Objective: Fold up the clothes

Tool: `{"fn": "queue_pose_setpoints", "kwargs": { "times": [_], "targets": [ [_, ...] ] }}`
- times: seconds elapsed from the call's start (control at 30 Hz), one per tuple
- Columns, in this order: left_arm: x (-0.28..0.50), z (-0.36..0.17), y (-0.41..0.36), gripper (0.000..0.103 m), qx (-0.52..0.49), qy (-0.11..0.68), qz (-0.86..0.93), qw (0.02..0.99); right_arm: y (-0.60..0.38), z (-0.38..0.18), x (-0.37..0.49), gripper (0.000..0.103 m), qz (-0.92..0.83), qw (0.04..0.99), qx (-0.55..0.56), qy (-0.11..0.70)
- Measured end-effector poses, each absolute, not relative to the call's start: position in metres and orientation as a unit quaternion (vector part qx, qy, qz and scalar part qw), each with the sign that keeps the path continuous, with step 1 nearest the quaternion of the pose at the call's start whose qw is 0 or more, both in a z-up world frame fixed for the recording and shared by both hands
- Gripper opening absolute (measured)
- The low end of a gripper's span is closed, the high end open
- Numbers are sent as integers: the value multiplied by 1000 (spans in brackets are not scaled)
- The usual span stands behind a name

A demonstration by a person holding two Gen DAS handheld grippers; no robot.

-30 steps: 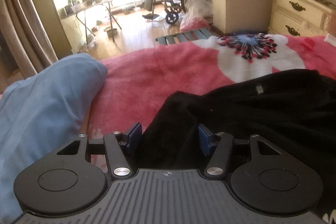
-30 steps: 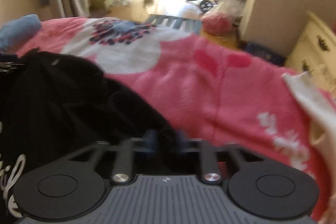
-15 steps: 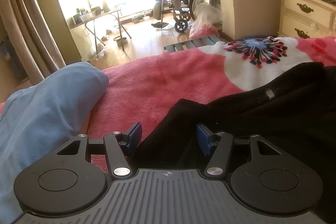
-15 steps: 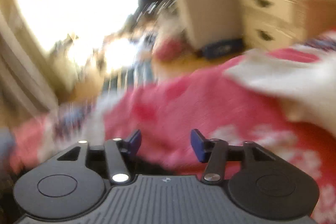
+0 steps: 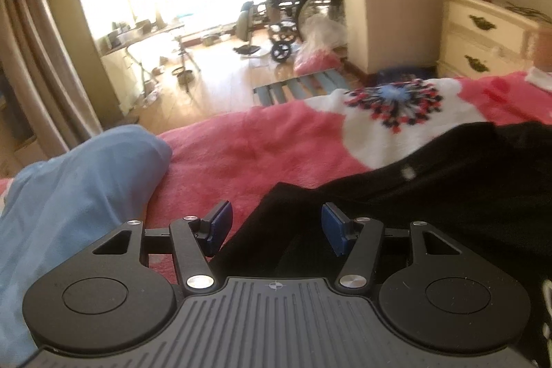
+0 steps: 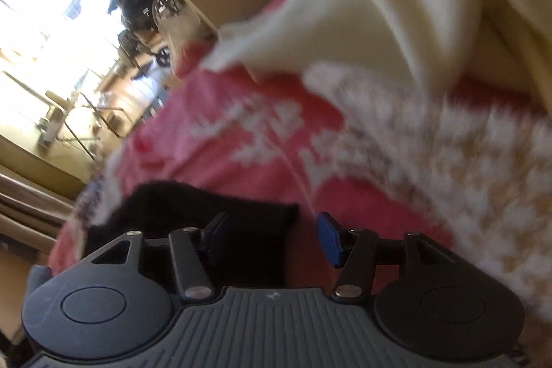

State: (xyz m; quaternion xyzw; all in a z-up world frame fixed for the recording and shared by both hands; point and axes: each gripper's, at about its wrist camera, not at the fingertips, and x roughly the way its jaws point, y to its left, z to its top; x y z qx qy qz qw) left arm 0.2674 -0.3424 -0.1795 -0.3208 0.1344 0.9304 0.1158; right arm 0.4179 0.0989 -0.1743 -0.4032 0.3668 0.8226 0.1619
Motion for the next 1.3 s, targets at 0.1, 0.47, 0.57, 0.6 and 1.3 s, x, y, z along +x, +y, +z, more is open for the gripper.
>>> {"fn": "queue_pose_setpoints", "kwargs": {
  "times": [0.1,0.47,0.57,0.6,1.3],
  "targets": [
    [272,-181,-342,58,-322,139,928,126,95,-180,412,40,838,166,-402,330],
    [261,-203,-345,58,-350,140,921,99,72,-133,358,4,907,217,-347,96],
    [262,-205,-343,58,-341,157,922,99,70,-150,339,4,899,251,-358,28],
    [263,-206,-343,58,-341,160,921,99,69,-158,333,4,895,258,-363,7],
    [264,-207,-341,58,-335,173,920,105,66,-171,438,6,864,170,-417,226]
  ]
}}
